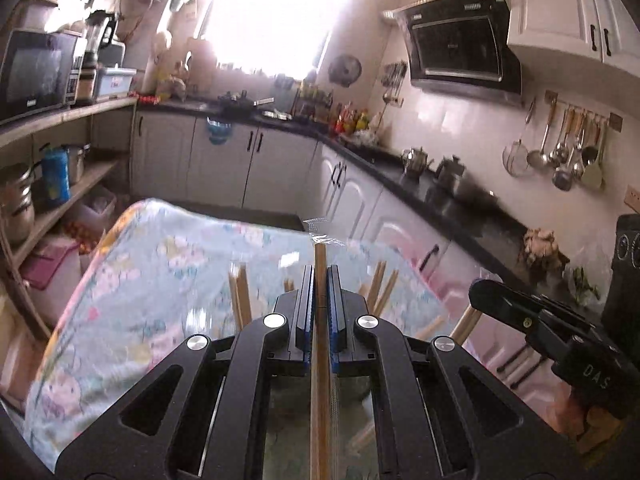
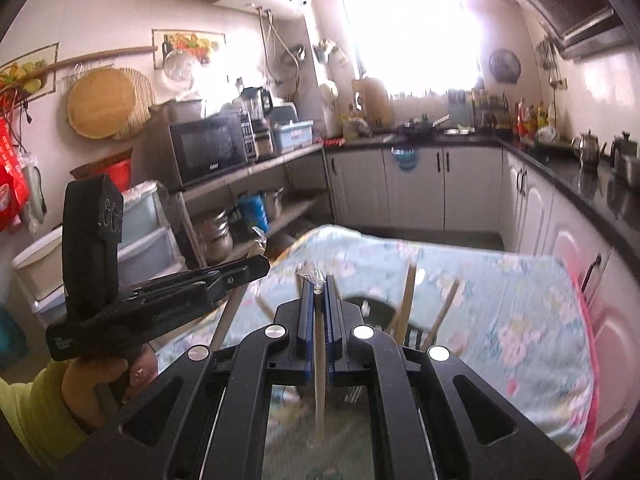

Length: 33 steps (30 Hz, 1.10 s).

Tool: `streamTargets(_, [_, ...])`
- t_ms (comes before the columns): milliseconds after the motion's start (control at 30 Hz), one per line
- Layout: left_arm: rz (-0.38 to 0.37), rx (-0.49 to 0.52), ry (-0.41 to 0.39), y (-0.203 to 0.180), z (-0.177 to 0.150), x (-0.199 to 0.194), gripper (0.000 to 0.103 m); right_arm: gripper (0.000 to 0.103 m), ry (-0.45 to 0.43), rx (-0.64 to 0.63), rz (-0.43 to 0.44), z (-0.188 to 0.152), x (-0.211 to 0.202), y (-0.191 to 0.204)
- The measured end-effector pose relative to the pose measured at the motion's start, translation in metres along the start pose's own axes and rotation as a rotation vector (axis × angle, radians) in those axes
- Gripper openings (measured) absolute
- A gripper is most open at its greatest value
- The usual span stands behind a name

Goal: Organize utensils
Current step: 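Lift both held chopsticks upright and carry them above the green caddy, then lower both chopsticks into the caddy and open both tools to release them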

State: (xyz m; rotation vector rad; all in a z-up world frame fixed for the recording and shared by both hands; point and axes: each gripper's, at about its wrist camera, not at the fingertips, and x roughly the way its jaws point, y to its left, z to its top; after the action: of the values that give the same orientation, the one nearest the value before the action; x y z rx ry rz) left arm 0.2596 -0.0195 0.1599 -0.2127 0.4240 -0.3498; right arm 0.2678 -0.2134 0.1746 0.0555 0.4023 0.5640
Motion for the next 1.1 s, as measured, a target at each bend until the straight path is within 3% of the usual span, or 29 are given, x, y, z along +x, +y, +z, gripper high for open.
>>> streamTargets(333, [0.083, -0.032, -0.112, 0.001, 0.034, 0.028, 0.001, 0.005, -0.085, -0.035, -0.062, 0.028, 0.009, -0.016])
streamTargets(767, [0.251, 0.024, -0.247, -0.003, 0.039, 0.067, 0.001, 0.005, -0.1, -0.019, -0.073, 0.022, 0.037, -0.042])
streamTargets(1100, [0.277, 0.042, -0.224, 0.006, 0.02, 0.08, 0.001, 0.005, -0.069, 0.002, -0.04, 0.009, 0.061, -0.049])
